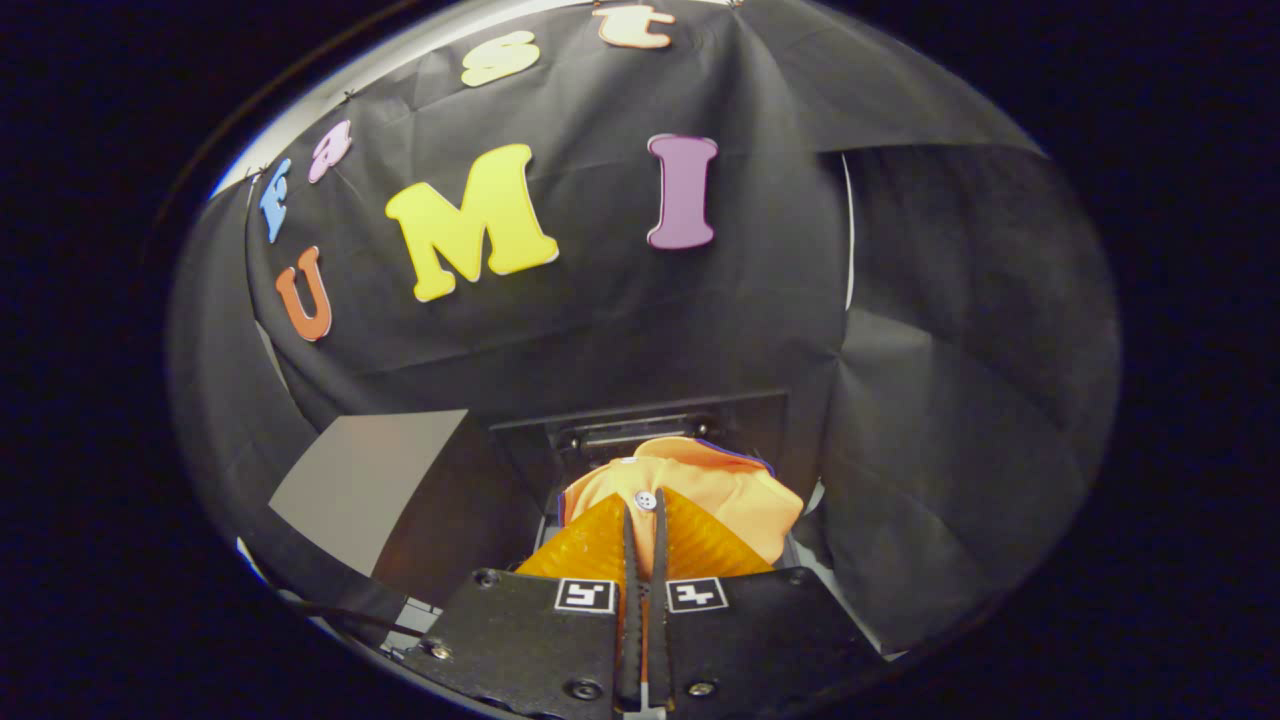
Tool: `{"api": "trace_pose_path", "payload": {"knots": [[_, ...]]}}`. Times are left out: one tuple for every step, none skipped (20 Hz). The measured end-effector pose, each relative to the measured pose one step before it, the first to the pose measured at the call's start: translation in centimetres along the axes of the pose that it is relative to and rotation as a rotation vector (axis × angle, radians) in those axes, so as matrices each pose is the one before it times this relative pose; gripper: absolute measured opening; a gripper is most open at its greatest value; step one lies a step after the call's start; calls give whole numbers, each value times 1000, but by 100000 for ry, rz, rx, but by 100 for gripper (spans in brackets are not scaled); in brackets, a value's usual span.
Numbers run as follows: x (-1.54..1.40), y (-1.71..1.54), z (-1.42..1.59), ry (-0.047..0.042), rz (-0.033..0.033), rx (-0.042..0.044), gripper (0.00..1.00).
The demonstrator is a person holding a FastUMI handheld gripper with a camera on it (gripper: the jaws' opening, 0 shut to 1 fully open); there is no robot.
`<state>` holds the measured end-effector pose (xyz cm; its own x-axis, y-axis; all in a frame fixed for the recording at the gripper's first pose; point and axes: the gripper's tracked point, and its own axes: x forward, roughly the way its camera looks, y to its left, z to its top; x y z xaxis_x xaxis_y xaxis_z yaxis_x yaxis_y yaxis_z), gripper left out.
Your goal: Put the clothes into the washing machine and then close the washing machine lid.
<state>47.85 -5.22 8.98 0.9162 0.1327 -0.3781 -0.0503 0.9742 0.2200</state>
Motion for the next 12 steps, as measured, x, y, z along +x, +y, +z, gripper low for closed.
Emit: {"api": "trace_pose_path", "payload": {"knots": [[1431, 22, -1412, 3453, 959, 1118, 6], [1670, 62, -1213, 3447, 572, 724, 6], [1307, -52, -1284, 3257, 383, -106, 6], [1132, -133, -1068, 2631, 17, -387, 6], [1560, -116, -1019, 2369, 31, 20, 6], [1230, -7, -1050, 3170, -116, 507, 6], [1164, -185, -985, 3076, -218, 1161, 6], [984, -305, -753, 1767, -133, 702, 6], [1131, -328, -701, 1485, -787, -210, 6], [911, -359, -678, 1695, -910, -752, 6], [737, -188, -677, 1986, -584, -132, 6], [993, -206, -454, 1466, -436, 243, 6]]}}
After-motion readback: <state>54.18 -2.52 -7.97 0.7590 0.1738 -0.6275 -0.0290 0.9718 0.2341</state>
